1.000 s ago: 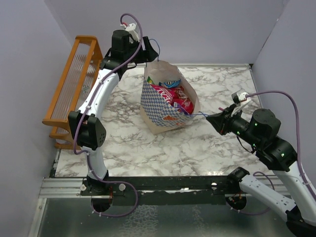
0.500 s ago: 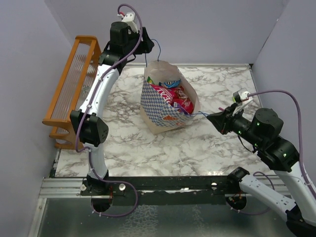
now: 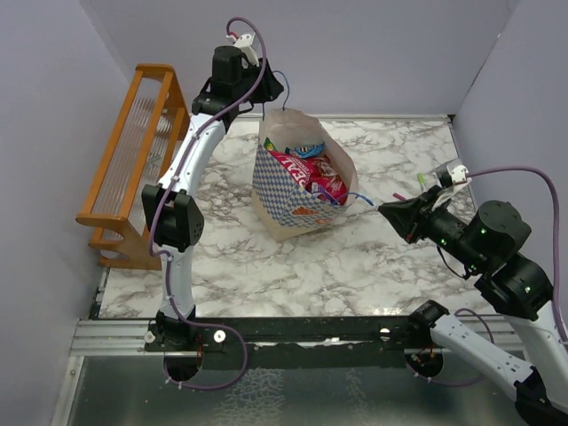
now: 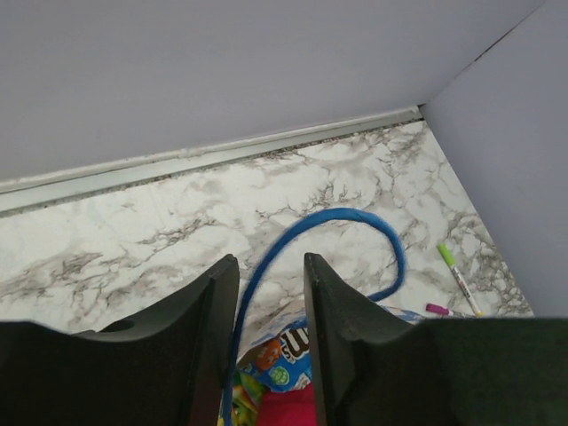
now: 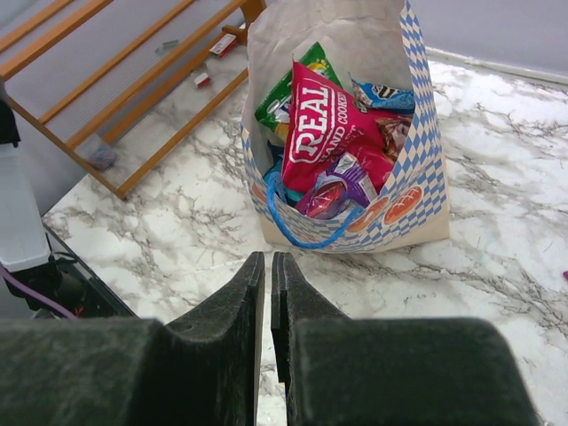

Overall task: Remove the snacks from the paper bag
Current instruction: Adjust the paper bag at the center of the board.

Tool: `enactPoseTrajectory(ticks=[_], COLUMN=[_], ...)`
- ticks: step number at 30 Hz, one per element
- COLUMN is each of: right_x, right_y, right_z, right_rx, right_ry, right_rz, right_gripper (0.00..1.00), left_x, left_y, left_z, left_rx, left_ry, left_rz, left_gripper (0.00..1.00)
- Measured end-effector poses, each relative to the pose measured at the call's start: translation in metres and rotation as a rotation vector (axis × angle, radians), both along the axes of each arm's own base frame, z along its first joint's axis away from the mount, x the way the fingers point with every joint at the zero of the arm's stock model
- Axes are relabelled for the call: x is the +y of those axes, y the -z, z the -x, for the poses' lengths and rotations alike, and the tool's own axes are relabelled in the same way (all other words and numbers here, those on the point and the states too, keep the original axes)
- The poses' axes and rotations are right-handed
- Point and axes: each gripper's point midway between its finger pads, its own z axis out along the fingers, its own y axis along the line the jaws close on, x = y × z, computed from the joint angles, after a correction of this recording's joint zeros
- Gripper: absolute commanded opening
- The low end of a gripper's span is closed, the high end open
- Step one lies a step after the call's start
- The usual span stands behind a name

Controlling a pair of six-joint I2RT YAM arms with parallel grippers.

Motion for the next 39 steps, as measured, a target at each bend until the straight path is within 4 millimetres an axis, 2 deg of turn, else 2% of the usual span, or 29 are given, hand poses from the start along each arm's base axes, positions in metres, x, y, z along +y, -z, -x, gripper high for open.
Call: enactPoseTrajectory(ticks=[3,5,12,17,21,25,27,28,33,39], right_x=[0.001,0.002,0.004,0.016,0.031,0.048,0.055,0.058,0.071,0.092], right_y=[0.0,0.0,-0.005,0.0,0.009,0.026,0.032,0.034,0.055,0.105], right_z=[0.0,0.001,-0.001,-0.011,-0.02,-0.026,-0.027,-0.027,-0.03,-0.041], right_rx=[0.01,0.015,0.027,0.074,0.131,0.204,0.226,0.231,0.274,0.411], right_ry=[-0.003,-0.005,-0.007,-0.029,-0.065,-0.122,-0.15,-0.162,-0.205,-0.251], right_rz=[-0.004,-0.008,-0.014,0.008,0.024,0.044,0.045,0.043,0.036,0.052], right_gripper=[0.23,0.29,0.35,0.39,0.4,0.4,0.41,0.41,0.4,0.4], left_x=[-0.007,-0.011,-0.008,0.003,0.007,0.009,0.009,0.014,0.015,0.002], left_y=[0.004,0.004,-0.009,-0.032,-0.05,-0.069,-0.072,-0.081,-0.085,-0.085], left_z=[-0.008,-0.01,-0.003,0.015,0.029,0.042,0.046,0.052,0.082,0.141], left_rx=[0.002,0.0,-0.008,0.004,-0.006,-0.03,-0.032,-0.045,-0.031,-0.029], left_ry=[0.022,0.037,0.059,0.09,0.121,0.152,0.169,0.174,0.243,0.339], left_rz=[0.019,0.029,0.051,0.105,0.131,0.144,0.147,0.151,0.175,0.202], left_gripper=[0.06,0.0,0.0,0.0,0.0,0.0,0.0,0.0,0.0,0.0])
